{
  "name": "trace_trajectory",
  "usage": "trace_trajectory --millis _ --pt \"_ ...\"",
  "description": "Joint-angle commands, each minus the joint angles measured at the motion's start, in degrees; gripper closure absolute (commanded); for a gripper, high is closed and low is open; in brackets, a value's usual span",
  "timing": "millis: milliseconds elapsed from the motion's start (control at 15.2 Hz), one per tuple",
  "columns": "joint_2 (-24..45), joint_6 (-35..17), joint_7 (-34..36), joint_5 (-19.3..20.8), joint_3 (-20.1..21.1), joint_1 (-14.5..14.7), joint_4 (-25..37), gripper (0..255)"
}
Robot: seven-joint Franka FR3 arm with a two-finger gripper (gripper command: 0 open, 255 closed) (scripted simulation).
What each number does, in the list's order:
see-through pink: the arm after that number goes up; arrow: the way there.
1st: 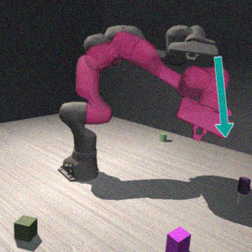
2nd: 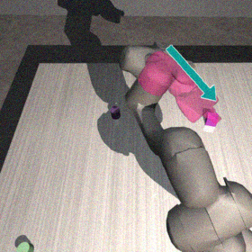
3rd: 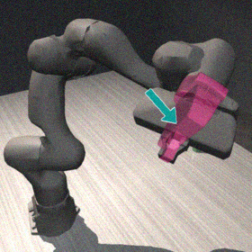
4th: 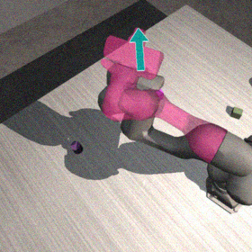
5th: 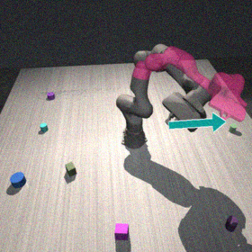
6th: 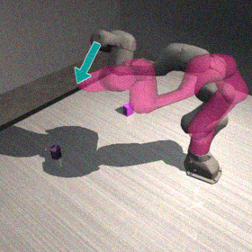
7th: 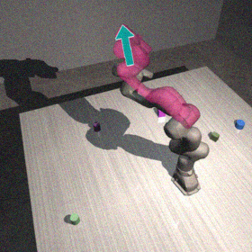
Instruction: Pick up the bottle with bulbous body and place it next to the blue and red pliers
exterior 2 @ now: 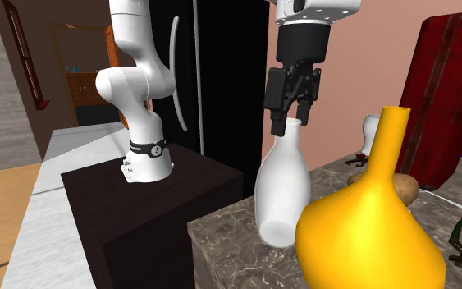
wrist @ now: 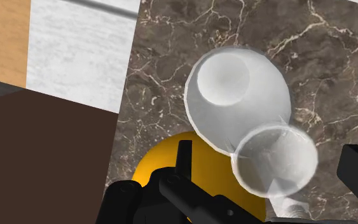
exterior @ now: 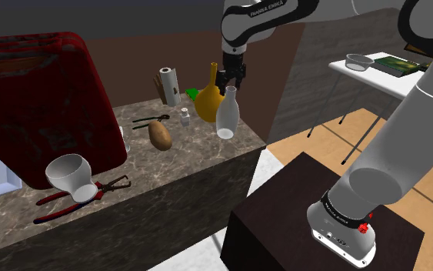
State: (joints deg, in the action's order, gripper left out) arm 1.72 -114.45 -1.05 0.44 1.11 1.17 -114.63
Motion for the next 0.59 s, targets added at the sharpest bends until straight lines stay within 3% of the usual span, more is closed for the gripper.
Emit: trace_trajectory --millis 0,528 --pt "0.3 -1.6 0.1 0.0 0.0 0.1 -1.3 0" --pt "0.7 -2.8 0.1 0.0 0.0 0.1 -2.1 0"
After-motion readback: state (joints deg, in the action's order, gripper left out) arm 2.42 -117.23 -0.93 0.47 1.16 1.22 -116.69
